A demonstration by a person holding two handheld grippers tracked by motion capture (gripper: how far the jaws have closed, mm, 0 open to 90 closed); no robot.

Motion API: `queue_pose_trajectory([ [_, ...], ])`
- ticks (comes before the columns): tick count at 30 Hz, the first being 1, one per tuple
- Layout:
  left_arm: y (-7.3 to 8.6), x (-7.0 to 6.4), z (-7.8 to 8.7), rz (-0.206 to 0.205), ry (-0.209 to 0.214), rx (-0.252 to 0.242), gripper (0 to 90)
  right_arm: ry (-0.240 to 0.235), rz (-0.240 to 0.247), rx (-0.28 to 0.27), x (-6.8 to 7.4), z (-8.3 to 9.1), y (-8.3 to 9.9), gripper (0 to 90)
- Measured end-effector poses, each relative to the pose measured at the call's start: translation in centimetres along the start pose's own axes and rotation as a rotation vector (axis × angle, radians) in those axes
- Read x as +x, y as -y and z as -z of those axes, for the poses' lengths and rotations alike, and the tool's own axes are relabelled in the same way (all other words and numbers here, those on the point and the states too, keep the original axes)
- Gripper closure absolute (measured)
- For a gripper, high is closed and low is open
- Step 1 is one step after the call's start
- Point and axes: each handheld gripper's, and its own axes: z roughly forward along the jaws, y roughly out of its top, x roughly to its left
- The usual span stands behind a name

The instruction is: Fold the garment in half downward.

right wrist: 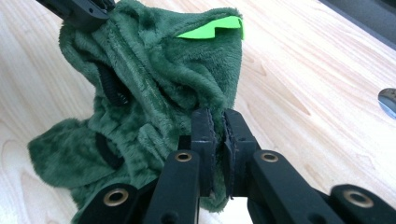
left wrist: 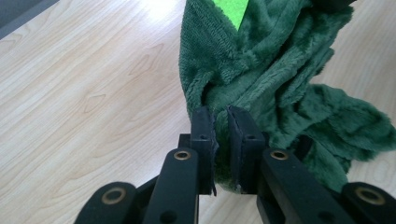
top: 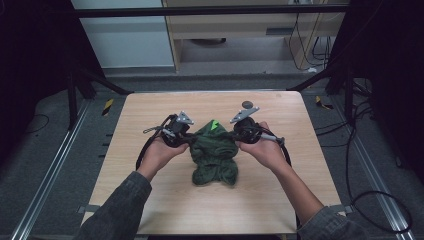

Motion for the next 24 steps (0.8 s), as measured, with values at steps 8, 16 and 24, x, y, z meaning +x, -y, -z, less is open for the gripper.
queue_pose_trajectory([
  [8, 1.3, -1.6, 0.4, -0.022, 0.008, -0.008, 80.6, -0.015, 0.007, -0.012, 1.2, 0.6, 1.4, 83.9],
  [16, 2.3, -2.2, 0.2, -0.019, 0.025, -0.009, 80.3, -0.024, 0.016, -0.006, 1.9, 0.7, 2.4, 83.4],
  [24, 3.5, -2.6, -0.2, -0.004, 0.039, -0.006, 79.3, -0.041, 0.025, -0.007, 2.8, 0.7, 3.2, 82.6],
])
